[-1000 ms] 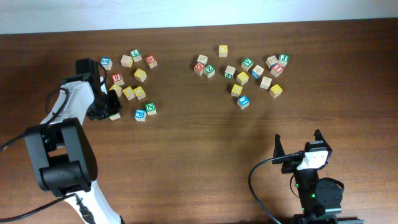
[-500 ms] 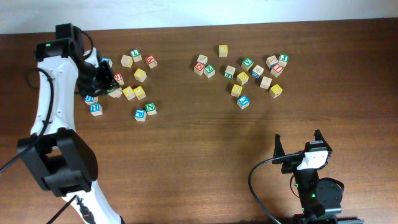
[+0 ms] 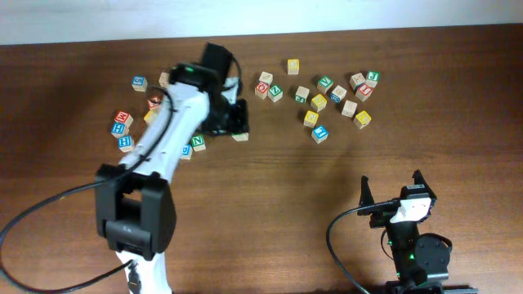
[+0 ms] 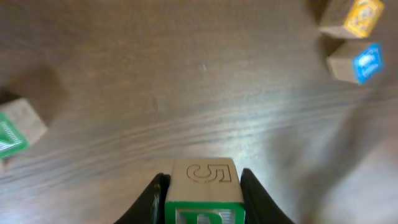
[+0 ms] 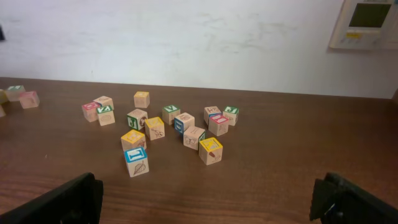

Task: Spell out RSS
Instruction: 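Carry the green R block right to the open table center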

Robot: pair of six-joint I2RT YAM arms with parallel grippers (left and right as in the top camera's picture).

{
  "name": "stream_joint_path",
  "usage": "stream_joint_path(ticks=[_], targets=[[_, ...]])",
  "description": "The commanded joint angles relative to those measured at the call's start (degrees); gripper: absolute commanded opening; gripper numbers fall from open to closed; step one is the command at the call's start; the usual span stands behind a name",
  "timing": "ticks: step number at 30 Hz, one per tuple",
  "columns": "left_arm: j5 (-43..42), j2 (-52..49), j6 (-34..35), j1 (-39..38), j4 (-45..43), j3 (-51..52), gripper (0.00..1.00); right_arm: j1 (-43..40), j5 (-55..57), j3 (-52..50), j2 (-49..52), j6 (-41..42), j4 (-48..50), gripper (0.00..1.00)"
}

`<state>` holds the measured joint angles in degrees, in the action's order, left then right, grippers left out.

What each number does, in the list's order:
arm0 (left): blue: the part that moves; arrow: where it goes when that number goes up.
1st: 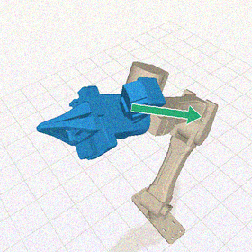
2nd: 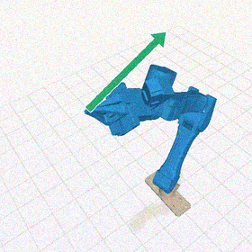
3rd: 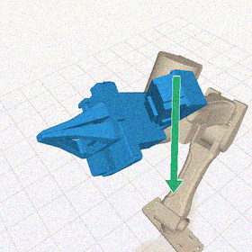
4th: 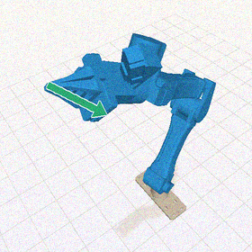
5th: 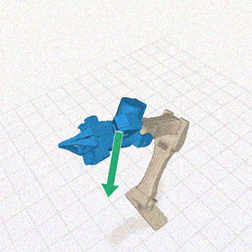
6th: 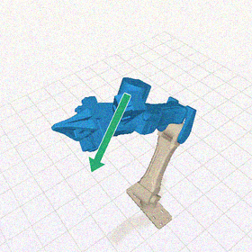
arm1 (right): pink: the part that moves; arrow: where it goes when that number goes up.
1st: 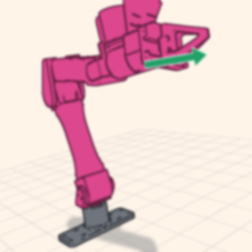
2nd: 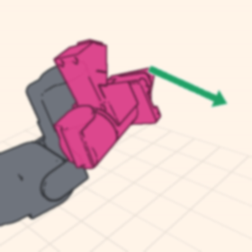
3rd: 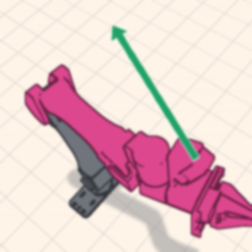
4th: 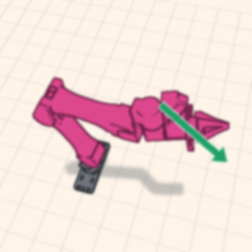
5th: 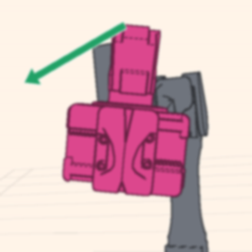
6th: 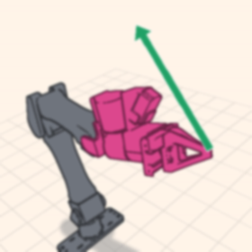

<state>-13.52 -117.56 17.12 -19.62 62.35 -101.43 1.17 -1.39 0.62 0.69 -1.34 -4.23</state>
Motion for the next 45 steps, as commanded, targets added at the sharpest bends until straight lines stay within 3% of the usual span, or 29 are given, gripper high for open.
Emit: stream_joint_path(ticks=[1, 5, 9, 18, 45], targets=[[7.78, -0.24, 6.49, -2.69, -5.81, 7.61, 0.24, 0.33, 0.11, -0.31, -0.50, 0.09, -0.28, 0.98], [10.14, -0.31, 6.88, -4.70, -13.53, 14.29, 0.24, 0.33, 0.11, -0.31, -0.50, 0.09, -0.28, 0.98], [14.82, -0.31, 6.88, -5.53, -13.99, 17.44, 0.23, 0.33, 0.11, -0.31, -0.48, 0.07, -0.28, 0.98], [10.43, -0.31, 8.57, -5.57, -18.69, 18.23, 0.23, 0.33, 0.11, -0.31, -0.48, 0.07, -0.28, 0.98], [15.10, -4.68, 9.99, -9.84, -20.76, 18.23, 0.31, 0.33, 0.11, -0.31, -0.50, 0.09, -0.28, 0.98]])
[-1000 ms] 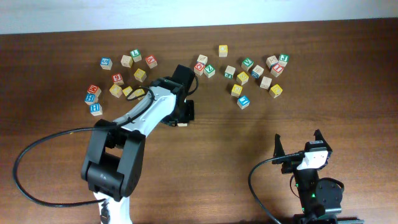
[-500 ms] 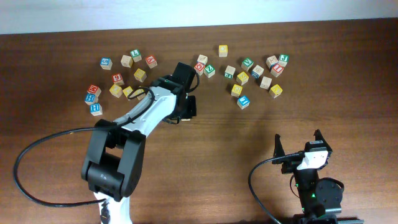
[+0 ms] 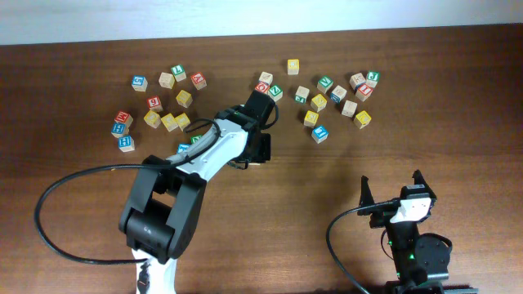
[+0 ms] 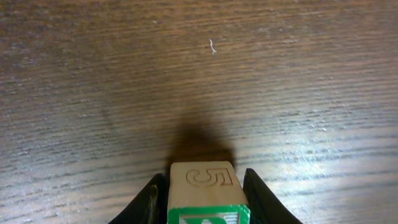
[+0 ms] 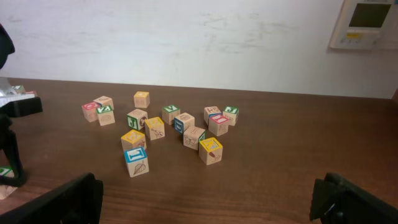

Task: Spell out RSS
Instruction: 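Carry the green R block right to the open table center, then lower the R block onto the table and open the left gripper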

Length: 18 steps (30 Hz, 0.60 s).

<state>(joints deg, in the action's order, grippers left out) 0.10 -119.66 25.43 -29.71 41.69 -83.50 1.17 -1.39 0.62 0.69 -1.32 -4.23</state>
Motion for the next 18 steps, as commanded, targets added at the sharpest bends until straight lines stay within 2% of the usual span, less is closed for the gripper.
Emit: stream_joint_path(ticks=[1, 6, 11, 13, 14, 16, 18], targets=[[1.42, -2.58, 2.10, 0.26, -0.11, 0.31, 0.31, 0.33, 0.11, -0.31, -0.48, 0.04, -0.28, 0.98], [1.20, -2.58, 2.43, 0.26, 0.79, -1.03, 0.27, 0.33, 0.11, -0.31, -0.50, 0.04, -0.28, 0.98], [1.22, -2.58, 2.40, 0.26, 2.58, -2.89, 0.30, 0.33, 0.11, -0.31, -0.48, 0.04, -0.28, 0.98], [1.22, -2.58, 2.36, 0.26, 2.99, -3.19, 0.36, 0.33, 0.11, -0.31, -0.50, 0.07, -0.28, 0.98], [1.22, -2.58, 2.36, 0.26, 3.15, -3.32, 0.42, 0.33, 0.11, -0.31, -0.50, 0.07, -0.28, 0.98], [1.20, -2.56, 2.36, 0.26, 3.72, -3.85, 0.63, 0.33, 0.11, -0.31, -0.48, 0.07, -0.28, 0.98], [1.20, -2.47, 2.36, 0.26, 4.57, -4.76, 0.68, 0.33, 0.11, -0.31, -0.50, 0.07, -0.28, 0.98]])
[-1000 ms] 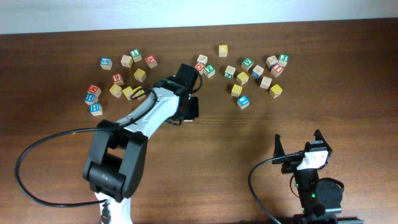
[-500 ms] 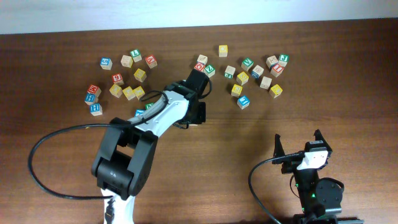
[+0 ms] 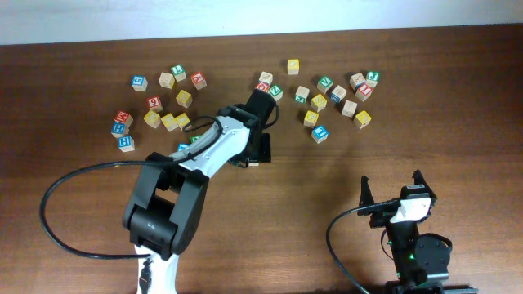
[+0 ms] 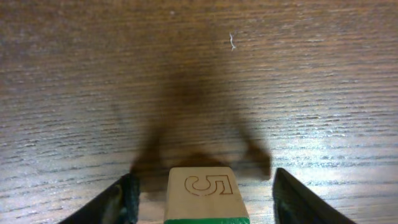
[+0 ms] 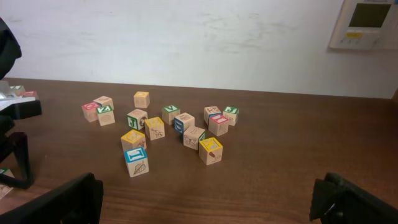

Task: Spell out RSS
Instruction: 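Lower the R block onto the table and open the left gripper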

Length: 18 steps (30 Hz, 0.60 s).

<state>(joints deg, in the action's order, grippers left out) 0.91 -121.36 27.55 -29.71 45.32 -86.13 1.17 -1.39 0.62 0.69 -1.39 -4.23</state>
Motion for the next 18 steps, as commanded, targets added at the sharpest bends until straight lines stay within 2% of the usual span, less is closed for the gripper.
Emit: stream_joint_path(ticks=[1, 5, 11, 15, 18], targets=[[0.39, -0.76, 0.24, 0.26, 1.40, -2.64, 0.68, 0.33, 0.11, -0.31, -0.48, 0.13, -0.28, 0.98], [0.42, -0.66, 0.17, 0.26, 5.42, -7.15, 0.68, 0.33, 0.11, -0.31, -0.48, 0.11, -0.28, 0.98], [0.42, 0.59, 0.22, 2.45, 16.44, -21.51, 0.69, 0.33, 0.11, -0.31, -0.48, 0.13, -0.28, 0.98], [0.44, 2.19, 0.24, 8.24, 23.43, -31.78, 0.73, 0.33, 0.11, -0.31, -0.48, 0.13, -0.28, 0.98], [0.37, 3.54, 0.28, 14.73, 26.60, -34.05, 0.76, 0.33, 0.11, -0.31, -0.50, 0.13, -0.28, 0.98]])
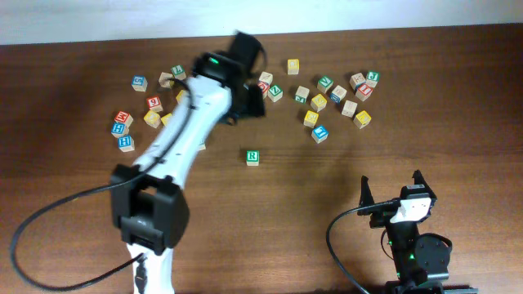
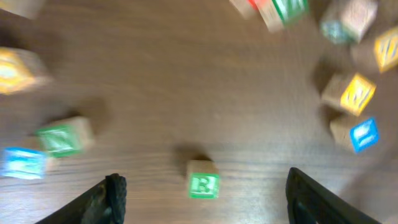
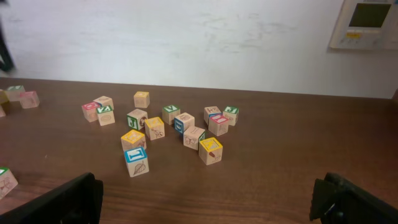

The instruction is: Spell out RSS

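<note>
The green R block [image 1: 253, 157] stands alone on the brown table, R face up, also seen in the left wrist view [image 2: 203, 185]. My left gripper [image 1: 248, 101] is open and raised high above the table, beyond the R block and apart from it; its fingers [image 2: 113, 194] frame the block from above. My right gripper [image 1: 391, 188] rests open near the front right, with nothing between its fingers [image 3: 81, 194]. No S block can be picked out.
Several letter blocks lie in a left cluster [image 1: 151, 106] and several more in a right cluster [image 1: 335, 94], the latter also in the right wrist view [image 3: 168, 127]. A wall [image 3: 186, 37] backs the table's far edge.
My left gripper, which stood open low around the R block, is now lifted high and farther back. The block stays where it was. The right arm has not moved.
My left gripper was shut on the R block beside the left cluster. Then it held the block down at the table's middle. Then it was open with the block between its fingers. Now it is raised away and the block stands free.
</note>
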Robot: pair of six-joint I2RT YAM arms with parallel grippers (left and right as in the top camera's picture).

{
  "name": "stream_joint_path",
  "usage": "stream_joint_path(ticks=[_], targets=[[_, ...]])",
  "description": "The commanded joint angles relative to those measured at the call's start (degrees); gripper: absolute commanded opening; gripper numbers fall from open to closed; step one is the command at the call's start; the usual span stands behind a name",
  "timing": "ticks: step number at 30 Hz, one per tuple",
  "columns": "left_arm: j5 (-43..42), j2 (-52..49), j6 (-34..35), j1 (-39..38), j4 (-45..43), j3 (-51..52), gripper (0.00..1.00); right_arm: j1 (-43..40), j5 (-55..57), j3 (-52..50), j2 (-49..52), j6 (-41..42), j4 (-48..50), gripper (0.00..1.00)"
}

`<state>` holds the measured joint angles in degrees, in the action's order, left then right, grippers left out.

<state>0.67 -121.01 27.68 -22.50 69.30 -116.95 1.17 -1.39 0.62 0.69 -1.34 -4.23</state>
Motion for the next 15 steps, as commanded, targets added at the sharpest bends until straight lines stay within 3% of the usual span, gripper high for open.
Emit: stream_joint_path(ticks=[1, 3, 10, 15], targets=[[0.59, 3.41, 0.63, 9.73, 3.56, -3.23, 0.78, 0.33, 0.11, -0.31, -0.50, 0.09, -0.28, 0.98], [0.61, 3.37, 3.58, 14.91, 6.67, -3.08, 0.80, 0.33, 0.11, -0.31, -0.50, 0.09, -0.28, 0.98], [0.63, 3.28, 3.78, 26.34, 6.38, 0.17, 0.82, 0.33, 0.11, -0.31, -0.50, 0.07, -0.28, 0.98], [0.68, 3.28, 0.44, 29.99, 2.71, 1.57, 0.73, 0.33, 0.11, -0.31, -0.50, 0.07, -0.28, 0.98]])
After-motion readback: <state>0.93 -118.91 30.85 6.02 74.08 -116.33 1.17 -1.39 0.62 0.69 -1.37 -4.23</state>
